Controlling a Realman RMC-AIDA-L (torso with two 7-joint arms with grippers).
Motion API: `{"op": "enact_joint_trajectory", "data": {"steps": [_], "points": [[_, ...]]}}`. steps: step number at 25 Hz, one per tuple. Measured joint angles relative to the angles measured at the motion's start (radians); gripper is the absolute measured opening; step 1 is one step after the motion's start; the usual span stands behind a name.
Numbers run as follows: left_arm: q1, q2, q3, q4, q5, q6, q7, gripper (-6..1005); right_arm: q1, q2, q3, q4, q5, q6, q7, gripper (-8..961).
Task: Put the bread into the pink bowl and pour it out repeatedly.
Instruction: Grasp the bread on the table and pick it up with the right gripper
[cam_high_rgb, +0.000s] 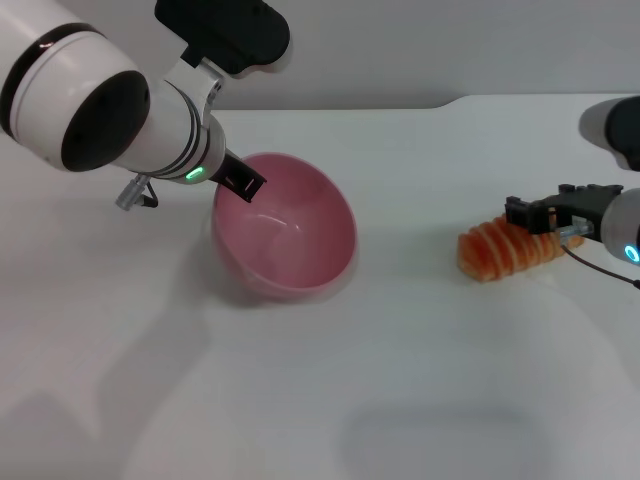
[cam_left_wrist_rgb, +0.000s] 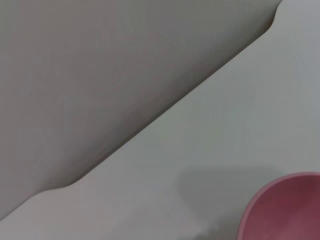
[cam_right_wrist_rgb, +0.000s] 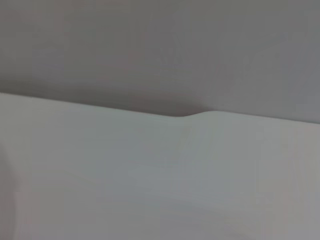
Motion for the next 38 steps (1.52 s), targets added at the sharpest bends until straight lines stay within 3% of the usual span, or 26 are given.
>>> {"op": "enact_joint_trajectory", "data": {"steps": [27,38], "points": [[-0.01,0.0,0.002,-0.015,0.0,0.015,0.0,40,0.014,0.002,0.091,0.09,0.051,0.017,0.015,628],[-0.011,0.0,0.002,-0.014,0.0,0.013,0.0,39,0.096,0.002,0.111,0.21,0.052,0.013,0.017,605]]}}
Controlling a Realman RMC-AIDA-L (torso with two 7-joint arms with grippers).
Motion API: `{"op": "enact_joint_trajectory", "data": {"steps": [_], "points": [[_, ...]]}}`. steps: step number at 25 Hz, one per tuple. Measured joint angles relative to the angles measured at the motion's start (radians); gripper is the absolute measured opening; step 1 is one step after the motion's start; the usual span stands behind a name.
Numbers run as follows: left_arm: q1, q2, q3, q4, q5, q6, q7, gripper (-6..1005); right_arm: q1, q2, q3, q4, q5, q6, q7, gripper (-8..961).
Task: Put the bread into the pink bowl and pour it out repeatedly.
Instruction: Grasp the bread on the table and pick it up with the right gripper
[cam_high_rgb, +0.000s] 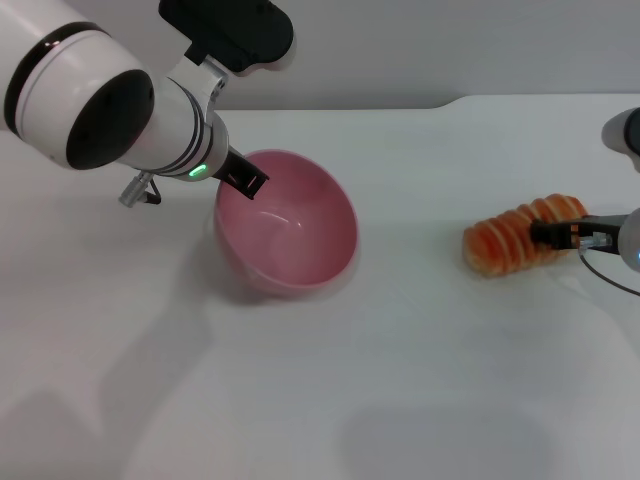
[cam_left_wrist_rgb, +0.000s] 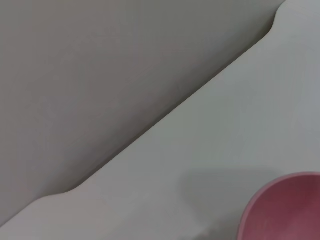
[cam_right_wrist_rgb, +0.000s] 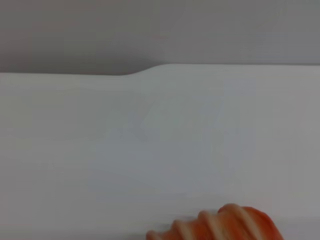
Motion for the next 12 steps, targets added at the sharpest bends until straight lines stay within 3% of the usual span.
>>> {"op": "enact_joint_trajectory", "data": {"steps": [5,12], "points": [[0.0,0.0,0.0,0.001,0.0,-0.003,0.0,39,0.023,0.0,0.0,0.034,-0.001,0.005,-0.005,594],[0.0,0.0,0.0,0.003,0.0,-0.004,0.0,38,0.009,-0.002,0.0,-0.013,-0.008,0.031,-0.011,567]]}}
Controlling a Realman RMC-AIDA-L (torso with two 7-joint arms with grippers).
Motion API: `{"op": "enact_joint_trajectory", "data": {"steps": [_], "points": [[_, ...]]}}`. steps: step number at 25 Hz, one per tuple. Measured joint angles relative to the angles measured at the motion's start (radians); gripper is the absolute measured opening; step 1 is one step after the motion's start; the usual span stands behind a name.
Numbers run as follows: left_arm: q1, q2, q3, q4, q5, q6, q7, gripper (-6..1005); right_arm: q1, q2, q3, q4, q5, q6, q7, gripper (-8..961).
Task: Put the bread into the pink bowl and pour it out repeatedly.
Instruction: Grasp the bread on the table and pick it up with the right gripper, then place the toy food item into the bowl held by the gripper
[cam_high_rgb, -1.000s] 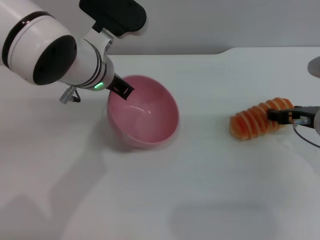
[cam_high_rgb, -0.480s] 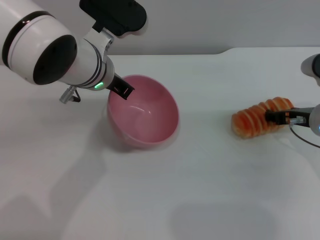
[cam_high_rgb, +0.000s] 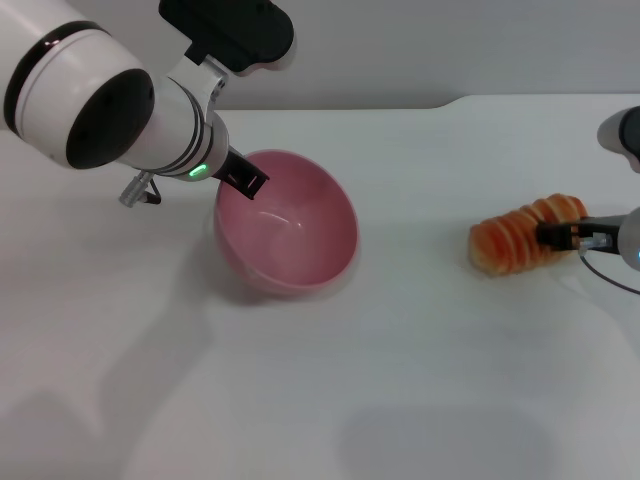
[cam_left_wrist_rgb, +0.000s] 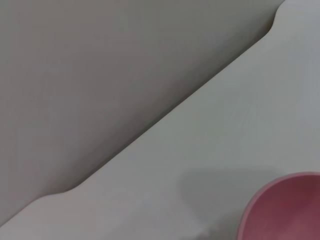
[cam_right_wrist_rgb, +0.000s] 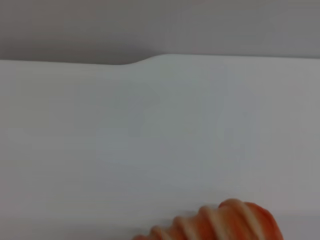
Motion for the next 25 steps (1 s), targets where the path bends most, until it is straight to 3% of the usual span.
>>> {"op": "enact_joint_trajectory", "data": {"steps": [14,21,25], "points": [[-0.001,-0.002,0.009,-0.004,-0.004,0.012,0.0,38,-0.03,0.0,-0.034,-0.246,-0.034,0.071,-0.011,438],[-0.001,-0.002,0.019,-0.005,-0.04,0.034,0.0,38,-0.062,0.0,-0.047,-0.527,-0.053,0.181,-0.024,386],[-0.004,-0.002,0.039,-0.006,-0.048,0.044,-0.002,39,-0.059,0.0,-0.078,-0.625,-0.054,0.215,-0.026,350]]}}
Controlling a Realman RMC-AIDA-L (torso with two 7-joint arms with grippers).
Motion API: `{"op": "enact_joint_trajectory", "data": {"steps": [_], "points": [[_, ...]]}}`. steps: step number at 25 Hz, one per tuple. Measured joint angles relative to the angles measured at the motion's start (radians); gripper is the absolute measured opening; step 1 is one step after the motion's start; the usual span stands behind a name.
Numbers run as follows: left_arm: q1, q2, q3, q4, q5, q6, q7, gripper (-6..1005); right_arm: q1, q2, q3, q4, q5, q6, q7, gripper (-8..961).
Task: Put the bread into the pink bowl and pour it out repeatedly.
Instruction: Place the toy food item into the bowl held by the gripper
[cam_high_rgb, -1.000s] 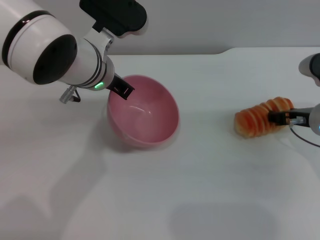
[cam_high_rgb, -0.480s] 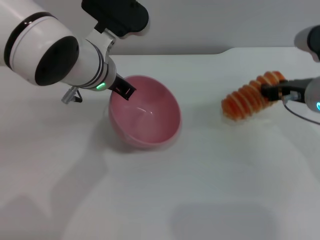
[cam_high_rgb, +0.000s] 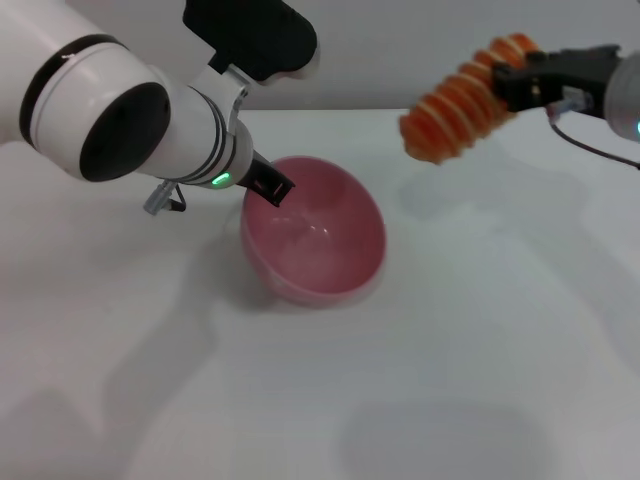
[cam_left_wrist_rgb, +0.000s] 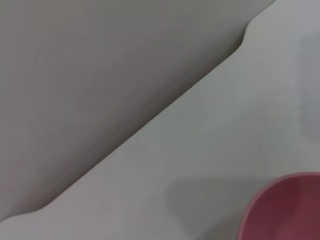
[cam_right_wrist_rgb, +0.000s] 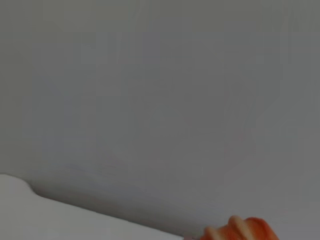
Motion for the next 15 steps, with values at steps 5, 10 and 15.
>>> {"op": "enact_joint_trajectory", "data": {"steps": [5,10,15], "points": [[-0.001,-0.001,0.008,0.009,-0.007,0.015,-0.008,39,0.022,0.002,-0.056,-0.007,0.005,0.0,0.002,312],[-0.009,-0.001,0.011,0.022,-0.029,0.032,-0.003,39,0.064,0.004,-0.114,0.078,0.024,-0.033,0.017,281],[-0.01,-0.001,0.013,0.036,-0.04,0.042,-0.001,39,0.082,0.005,-0.146,0.131,0.045,-0.078,0.021,248]]}}
